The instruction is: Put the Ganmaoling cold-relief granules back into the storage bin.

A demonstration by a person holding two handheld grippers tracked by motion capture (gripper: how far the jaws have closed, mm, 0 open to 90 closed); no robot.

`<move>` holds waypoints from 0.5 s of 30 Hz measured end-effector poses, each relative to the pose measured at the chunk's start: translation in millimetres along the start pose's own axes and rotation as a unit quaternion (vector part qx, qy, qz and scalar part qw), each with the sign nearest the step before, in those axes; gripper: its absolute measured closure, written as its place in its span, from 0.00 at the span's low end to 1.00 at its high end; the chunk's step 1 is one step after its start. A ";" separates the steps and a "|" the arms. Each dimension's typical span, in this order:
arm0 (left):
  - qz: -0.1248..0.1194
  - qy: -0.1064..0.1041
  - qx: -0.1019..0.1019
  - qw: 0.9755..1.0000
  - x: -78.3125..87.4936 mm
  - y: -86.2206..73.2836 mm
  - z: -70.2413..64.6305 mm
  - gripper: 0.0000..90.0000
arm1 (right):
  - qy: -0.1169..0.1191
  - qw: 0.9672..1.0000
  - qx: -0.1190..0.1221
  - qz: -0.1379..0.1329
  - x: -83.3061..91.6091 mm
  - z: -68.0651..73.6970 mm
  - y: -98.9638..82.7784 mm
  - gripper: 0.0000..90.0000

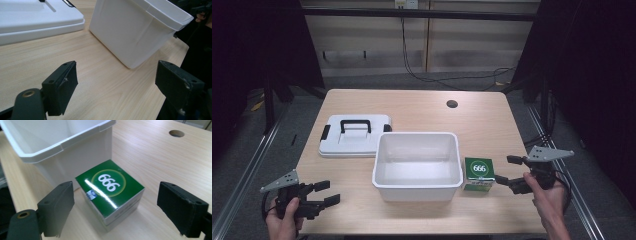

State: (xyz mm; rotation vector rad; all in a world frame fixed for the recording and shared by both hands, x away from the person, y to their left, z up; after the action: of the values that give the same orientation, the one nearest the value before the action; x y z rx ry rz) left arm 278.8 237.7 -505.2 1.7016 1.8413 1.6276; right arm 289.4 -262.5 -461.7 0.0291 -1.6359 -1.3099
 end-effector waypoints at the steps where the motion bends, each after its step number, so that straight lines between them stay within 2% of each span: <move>1: 0.000 -0.001 0.000 1.000 0.0 0.0 -0.2 0.20 | -0.005 1.000 0.005 0.003 -0.1 -0.8 1.3 0.15; 2: 0.000 -0.002 0.000 1.000 0.2 -0.1 -0.4 0.20 | 0.002 1.000 0.020 0.009 -0.3 1.3 4.8 0.16; 4: 0.000 -0.002 0.001 1.000 0.3 0.0 -0.3 0.20 | 0.001 0.999 0.032 0.013 -0.2 1.9 8.3 0.16; 9: 0.000 -0.002 0.000 1.000 0.0 0.0 -0.5 0.20 | 0.017 0.998 0.042 0.033 -2.5 5.3 13.6 0.16; 11: 0.000 -0.003 0.000 1.000 0.4 0.0 -0.6 0.20 | 0.014 0.998 0.047 0.035 -3.7 4.7 15.2 0.16; 13: 0.000 -0.004 0.001 1.000 0.4 -0.3 -0.7 0.20 | 0.028 0.997 0.055 0.048 -6.6 6.2 17.0 0.16; 15: 0.001 -0.004 0.000 1.000 0.1 -0.4 -1.1 0.20 | 0.027 0.996 0.058 0.054 -7.5 6.2 17.3 0.17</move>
State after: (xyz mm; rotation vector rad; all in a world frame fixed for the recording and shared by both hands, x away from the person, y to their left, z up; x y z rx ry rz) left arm 277.8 237.3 -505.0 1.7081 1.8375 1.6195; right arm 298.0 -246.7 -453.3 0.0455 -1.6430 -1.1227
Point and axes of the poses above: each handheld gripper's, and its own axes: x roughly backward along the jaws, y roughly out of its top, z roughly to its left, the point moved 10 cm from there along -x, roughly forward along the jaws, and after that the axes turned 7 degrees about z, right-handed, at the moved point
